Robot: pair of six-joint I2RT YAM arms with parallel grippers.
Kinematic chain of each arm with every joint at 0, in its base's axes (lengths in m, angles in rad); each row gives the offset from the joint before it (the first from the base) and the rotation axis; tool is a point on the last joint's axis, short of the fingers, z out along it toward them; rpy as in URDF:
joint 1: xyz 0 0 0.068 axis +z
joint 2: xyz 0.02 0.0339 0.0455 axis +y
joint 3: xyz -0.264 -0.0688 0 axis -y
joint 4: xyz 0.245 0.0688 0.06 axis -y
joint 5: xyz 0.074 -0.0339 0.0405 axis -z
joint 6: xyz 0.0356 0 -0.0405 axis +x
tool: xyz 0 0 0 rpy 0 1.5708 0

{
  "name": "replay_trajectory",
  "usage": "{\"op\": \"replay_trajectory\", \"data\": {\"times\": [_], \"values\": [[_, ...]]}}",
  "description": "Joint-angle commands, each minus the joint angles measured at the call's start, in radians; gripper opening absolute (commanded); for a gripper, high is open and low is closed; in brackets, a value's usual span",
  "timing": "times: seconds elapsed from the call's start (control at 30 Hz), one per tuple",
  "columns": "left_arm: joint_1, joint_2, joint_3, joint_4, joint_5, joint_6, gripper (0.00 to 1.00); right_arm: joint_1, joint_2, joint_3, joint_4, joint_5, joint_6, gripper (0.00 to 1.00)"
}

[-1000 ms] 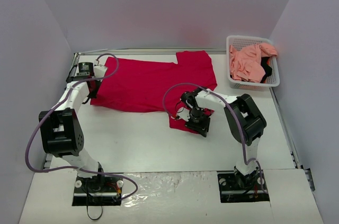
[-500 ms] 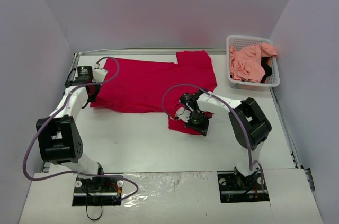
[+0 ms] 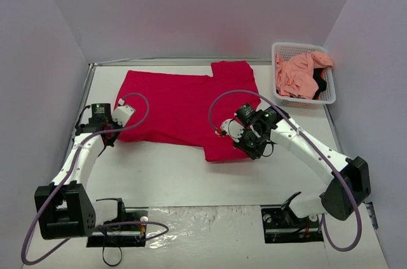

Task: Fold and stack the t-shirts
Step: Grap the side of the flattened tshirt closest away from the robot with both arms

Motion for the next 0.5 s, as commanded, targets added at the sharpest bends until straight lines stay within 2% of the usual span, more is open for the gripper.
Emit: {"op": "replay_trajectory", "data": {"times": [0.0, 0.3, 0.47], "values": [[-0.006, -0.092, -0.059, -0.014, 0.007, 0.057, 0.02, -0.017, -0.077, -0.005, -0.114, 0.004, 0.020, 0.00], [-0.001, -0.218, -0.150, -0.032, 0.015, 0.094, 0.02, -0.056, -0.157, 0.018, -0.143, -0.018, 0.003, 0.00], [-0.001, -0.227, -0.184, -0.011, 0.007, 0.100, 0.02, -0.070, -0.162, 0.049, -0.144, -0.001, -0.005, 0.00]]}}
